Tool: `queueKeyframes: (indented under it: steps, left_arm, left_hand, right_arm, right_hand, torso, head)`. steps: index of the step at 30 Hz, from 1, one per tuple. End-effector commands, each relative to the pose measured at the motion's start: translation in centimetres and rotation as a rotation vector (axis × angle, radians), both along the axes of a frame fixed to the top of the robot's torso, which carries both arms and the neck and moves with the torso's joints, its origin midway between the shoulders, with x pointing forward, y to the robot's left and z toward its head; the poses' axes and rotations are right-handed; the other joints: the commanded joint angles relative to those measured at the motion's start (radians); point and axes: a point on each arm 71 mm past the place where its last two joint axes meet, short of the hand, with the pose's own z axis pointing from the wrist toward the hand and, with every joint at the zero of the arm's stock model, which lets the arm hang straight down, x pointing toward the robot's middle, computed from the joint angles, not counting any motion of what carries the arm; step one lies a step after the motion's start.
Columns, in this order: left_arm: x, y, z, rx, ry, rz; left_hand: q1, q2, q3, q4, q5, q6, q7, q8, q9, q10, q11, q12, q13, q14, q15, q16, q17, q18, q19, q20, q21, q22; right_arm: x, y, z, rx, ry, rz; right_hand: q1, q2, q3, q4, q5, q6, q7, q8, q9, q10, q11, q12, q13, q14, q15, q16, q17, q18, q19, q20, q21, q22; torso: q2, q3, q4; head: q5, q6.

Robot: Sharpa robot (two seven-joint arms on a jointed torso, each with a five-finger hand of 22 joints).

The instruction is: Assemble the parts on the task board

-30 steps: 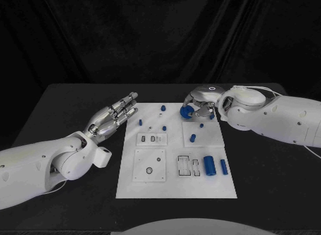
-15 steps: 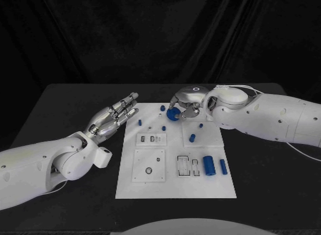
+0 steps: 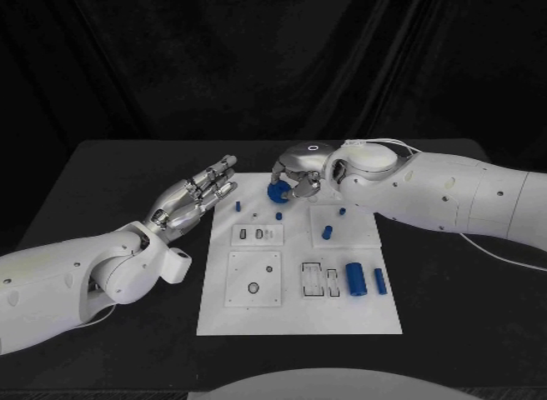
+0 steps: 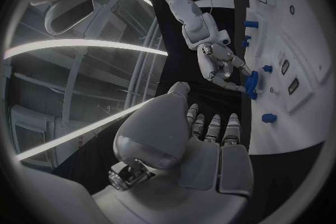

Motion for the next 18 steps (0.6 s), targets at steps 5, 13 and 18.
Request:
queueKeyframes:
  steps: [5,13,18]
  left_arm:
    - [-0.1,-0.2,0.4,-0.038,-0.037,-0.016]
    - [-0.1,-0.2,0.4,-0.038,-0.037,-0.017]
    - [-0.1,-0.2,0.3,-0.038,-0.036,-0.018]
  left_hand:
    - [0.006,0.003,0.008,-0.002,0.005,-0.004,0.005,0.001,0.000,-0.001,0.007,-0.007,-0.001,0.000,0.005,-0.004,-0.001,0.009,0.001,0.006,-0.003,-0.001]
    - [0.006,0.003,0.008,-0.002,0.005,-0.004,0.005,0.001,0.000,-0.001,0.007,-0.007,-0.001,0.000,0.005,-0.004,-0.001,0.009,0.001,0.006,-0.003,-0.001]
    - [0.006,0.003,0.009,-0.003,0.005,-0.004,0.006,0.002,0.000,-0.001,0.007,-0.007,-0.001,0.000,0.006,-0.004,-0.001,0.009,0.001,0.006,-0.003,-0.001]
  right_arm:
    - [0.2,0.5,0.1,-0.007,-0.006,0.010]
    - [0.4,1.0,0.0,-0.012,-0.003,0.013]
    - [0.3,1.4,-0.1,-0.014,0.001,0.019]
  right_hand:
    - [-0.003,0.008,0.003,0.002,-0.005,-0.010,-0.001,-0.006,0.287,0.104,0.004,0.003,0.263,0.103,0.009,0.003,0.263,0.005,0.000,0.007,-0.008,0.059]
    - [-0.016,0.004,0.010,0.011,-0.062,-0.078,0.005,-0.069,0.263,0.104,-0.002,0.003,0.263,0.099,0.004,-0.008,0.252,0.012,-0.016,0.005,-0.040,0.042]
    - [-0.019,-0.001,0.011,0.016,-0.111,-0.160,-0.004,-0.142,0.220,0.104,-0.011,0.003,0.263,0.094,-0.003,-0.026,0.236,0.017,-0.027,-0.001,-0.068,0.028]
  torso:
    - [0.002,0.0018,0.0009]
    - [0.001,0.0012,-0.0013]
    - [0.001,0.0015,-0.0011]
  head:
    - [0.001,-0.003]
    - [0.003,-0.005]
    - [-0.001,-0.003]
